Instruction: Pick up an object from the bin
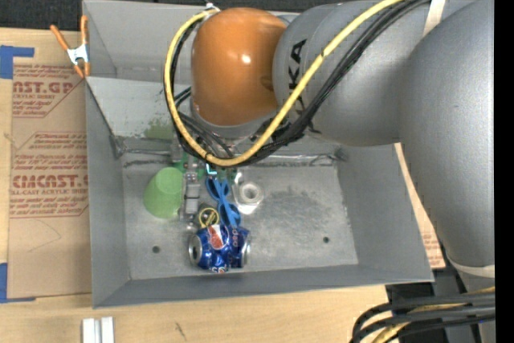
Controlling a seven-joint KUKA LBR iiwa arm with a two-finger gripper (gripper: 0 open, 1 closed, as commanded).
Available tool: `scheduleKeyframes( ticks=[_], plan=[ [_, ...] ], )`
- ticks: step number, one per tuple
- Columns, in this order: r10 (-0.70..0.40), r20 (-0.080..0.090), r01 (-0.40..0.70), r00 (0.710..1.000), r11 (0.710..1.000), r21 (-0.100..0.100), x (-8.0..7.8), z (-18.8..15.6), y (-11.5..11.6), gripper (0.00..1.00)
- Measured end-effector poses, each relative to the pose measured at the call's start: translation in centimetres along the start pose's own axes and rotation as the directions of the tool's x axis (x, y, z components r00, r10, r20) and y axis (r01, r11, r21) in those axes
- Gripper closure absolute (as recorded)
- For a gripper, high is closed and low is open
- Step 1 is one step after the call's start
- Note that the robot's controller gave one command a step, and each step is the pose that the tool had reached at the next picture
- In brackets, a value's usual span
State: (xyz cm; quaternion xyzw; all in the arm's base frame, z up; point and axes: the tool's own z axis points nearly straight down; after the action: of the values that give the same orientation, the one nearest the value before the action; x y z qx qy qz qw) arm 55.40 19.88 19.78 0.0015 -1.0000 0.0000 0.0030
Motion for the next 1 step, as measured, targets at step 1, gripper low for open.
scheduleKeyframes(
  ticks=[1],
  plan=[
    [-0.002,0.000,0.002,1.000,1.000,0.002,-2.18,10.75,-3.38,0.00]
  ],
)
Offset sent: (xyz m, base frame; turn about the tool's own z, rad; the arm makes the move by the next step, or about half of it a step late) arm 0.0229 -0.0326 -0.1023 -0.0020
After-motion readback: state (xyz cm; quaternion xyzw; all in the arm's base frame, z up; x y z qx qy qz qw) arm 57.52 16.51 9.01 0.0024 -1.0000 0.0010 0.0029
